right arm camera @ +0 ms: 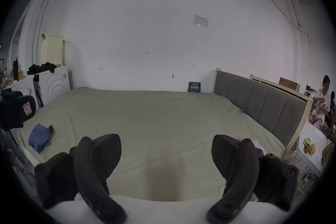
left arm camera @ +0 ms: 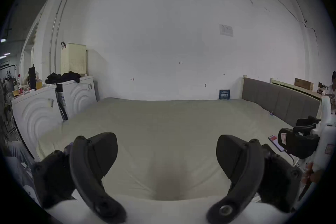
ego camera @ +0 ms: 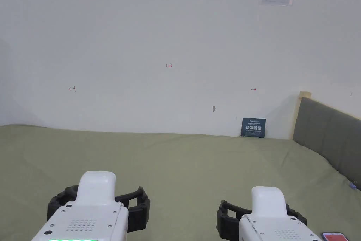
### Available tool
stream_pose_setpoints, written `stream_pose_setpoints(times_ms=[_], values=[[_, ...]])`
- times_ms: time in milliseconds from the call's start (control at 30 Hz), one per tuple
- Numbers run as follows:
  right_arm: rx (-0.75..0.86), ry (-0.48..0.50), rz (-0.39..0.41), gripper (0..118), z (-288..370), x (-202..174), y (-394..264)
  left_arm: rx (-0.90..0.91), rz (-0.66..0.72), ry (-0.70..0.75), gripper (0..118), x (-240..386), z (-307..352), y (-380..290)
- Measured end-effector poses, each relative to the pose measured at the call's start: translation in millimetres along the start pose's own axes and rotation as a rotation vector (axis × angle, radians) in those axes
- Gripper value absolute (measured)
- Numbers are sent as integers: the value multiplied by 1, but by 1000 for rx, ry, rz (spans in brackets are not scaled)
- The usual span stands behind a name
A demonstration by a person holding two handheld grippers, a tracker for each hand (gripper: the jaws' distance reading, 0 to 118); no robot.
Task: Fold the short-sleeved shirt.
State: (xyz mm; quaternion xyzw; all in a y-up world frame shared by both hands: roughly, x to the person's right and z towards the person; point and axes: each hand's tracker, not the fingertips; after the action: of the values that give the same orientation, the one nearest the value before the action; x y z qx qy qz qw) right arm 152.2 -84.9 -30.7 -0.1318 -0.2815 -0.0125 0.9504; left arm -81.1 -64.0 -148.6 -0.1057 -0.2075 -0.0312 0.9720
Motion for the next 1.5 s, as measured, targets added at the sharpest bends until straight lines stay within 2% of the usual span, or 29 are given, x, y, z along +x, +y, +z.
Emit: stream_pose_setpoints(times_ms=[100,233,500,633,700,833,1000,1167,1267,1367,1500], values=[[30,-4,19,105,4,0,3,9,5,22,112,-3,3,3],[51,37,17,105,10,1,9,24,1,29,114,-9,7,5],[133,54,-17,105,16,0,13,18,18,31,114,-11,11,6],[171,98,-65,105,16,0,16,29,24,40,114,-10,11,5],[144,158,-82,106,13,2,15,25,29,38,114,-11,10,4],[124,162,-82,106,12,1,13,14,32,37,114,-11,9,1],[120,144,-147,106,10,2,17,14,32,37,114,-12,8,0],[101,89,-103,106,4,-1,13,16,44,40,114,-14,8,1],[88,122,-122,106,2,0,10,18,52,35,114,-15,7,1],[30,200,-159,106,-6,-2,7,18,58,26,114,-13,6,0],[52,167,-165,106,-9,-5,1,7,51,14,114,-11,4,-1]])
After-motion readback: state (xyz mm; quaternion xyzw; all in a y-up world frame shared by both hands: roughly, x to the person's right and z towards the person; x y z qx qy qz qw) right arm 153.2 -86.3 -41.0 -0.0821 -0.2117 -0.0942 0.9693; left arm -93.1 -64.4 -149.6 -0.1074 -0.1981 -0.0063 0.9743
